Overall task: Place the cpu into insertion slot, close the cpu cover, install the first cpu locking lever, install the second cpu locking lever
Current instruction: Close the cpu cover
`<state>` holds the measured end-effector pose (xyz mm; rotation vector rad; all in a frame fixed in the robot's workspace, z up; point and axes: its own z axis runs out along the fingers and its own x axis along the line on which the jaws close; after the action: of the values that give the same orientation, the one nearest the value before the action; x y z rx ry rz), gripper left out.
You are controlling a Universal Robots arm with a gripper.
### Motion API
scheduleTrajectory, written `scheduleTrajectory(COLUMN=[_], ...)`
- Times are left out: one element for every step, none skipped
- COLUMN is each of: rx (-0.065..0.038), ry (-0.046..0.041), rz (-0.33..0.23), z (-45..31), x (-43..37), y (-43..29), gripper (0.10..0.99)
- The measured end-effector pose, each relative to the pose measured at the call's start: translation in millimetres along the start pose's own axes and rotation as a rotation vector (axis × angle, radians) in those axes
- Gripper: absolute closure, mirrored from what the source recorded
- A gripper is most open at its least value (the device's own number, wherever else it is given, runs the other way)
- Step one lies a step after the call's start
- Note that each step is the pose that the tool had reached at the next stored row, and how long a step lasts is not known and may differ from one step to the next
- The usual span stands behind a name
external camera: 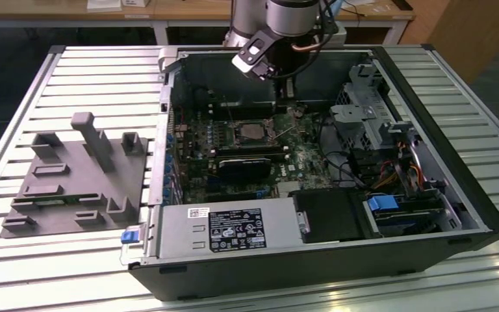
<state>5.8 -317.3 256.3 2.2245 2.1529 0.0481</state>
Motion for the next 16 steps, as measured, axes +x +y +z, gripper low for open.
scheduleTrajectory(rx=[0.000,0.000,0.000,0.000,0.000,0.000,0.000,0.000,0.000,0.000,0.000,0.000,0.000,0.000,0.000,0.000], ry=[-0.0002,-0.0003,-0.0001,0.0001,0.0001,0.0000,-0.0001,0.0000,0.0000,-0.0001,-0.0001,-0.0001,0.0000,0.0002,0.0002,0.0001], rz=[0.000,0.000,0.000,0.000,0.000,0.000,0.000,0.000,0.000,0.000,0.000,0.000,0.000,0.000,0.000,0.000], z=[0.1,0.3,0.5,0.8,1.0,1.1,1.3,1.5,1.6,1.8,2.0,2.2,2.4,2.5,2.8,3.4], x=[0.1,0.2,0.3,0.5,0.6,0.7,0.8,0.9,1.0,1.1,1.2,1.3,1.5,1.6,1.6,1.6], y=[3.3,6.7,10.0,13.4,17.0,20.0,23.7,27.0,30.6,34.0,37.3,40.6,43.3,44.9,45.7,46.2], gripper=[0.984,0.984,0.984,0.984,0.984,0.984,0.984,0.984,0.984,0.984,0.984,0.984,0.984,0.984,0.984,0.984])
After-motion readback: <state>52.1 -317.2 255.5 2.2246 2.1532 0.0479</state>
